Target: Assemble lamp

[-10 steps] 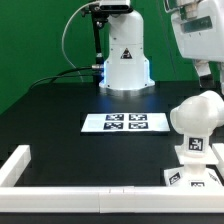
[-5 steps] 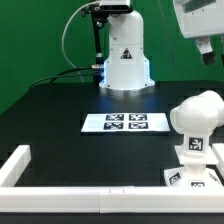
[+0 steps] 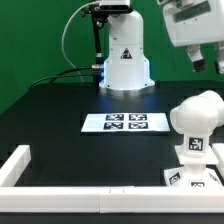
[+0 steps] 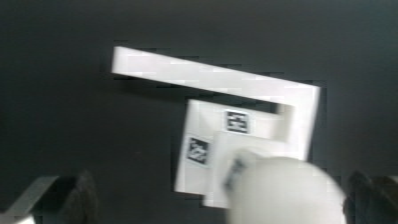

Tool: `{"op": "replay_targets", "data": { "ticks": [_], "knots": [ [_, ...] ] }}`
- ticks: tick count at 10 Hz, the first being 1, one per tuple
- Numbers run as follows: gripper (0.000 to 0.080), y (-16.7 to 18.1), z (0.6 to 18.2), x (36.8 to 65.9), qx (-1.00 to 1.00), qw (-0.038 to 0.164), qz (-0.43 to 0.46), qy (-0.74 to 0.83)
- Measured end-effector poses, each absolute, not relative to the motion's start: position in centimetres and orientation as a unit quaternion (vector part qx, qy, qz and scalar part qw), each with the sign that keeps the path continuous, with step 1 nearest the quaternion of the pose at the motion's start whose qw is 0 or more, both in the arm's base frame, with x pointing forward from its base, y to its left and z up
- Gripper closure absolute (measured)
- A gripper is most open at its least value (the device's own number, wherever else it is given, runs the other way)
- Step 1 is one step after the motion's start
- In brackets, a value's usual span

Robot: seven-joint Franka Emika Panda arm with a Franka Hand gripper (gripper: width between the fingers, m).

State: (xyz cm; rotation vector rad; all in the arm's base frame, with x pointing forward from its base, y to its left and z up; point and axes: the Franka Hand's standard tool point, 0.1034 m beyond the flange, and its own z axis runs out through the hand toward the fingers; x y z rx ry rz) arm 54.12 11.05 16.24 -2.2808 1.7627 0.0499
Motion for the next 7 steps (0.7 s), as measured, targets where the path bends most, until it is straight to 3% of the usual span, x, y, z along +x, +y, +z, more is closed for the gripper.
{"op": "replay_targets", "data": {
  "ticks": [2, 6, 7],
  "knots": [
    [0.0101, 11.6, 14.6, 51.8, -0.787, 0.111, 0.021, 0.607],
    [0.0101, 11.3, 14.6, 52.1, -0.789, 0.116, 0.014, 0.603],
    [0.0101, 10.2, 13.6, 51.4, -0.801, 0.13, -0.01, 0.585]
  ]
}}
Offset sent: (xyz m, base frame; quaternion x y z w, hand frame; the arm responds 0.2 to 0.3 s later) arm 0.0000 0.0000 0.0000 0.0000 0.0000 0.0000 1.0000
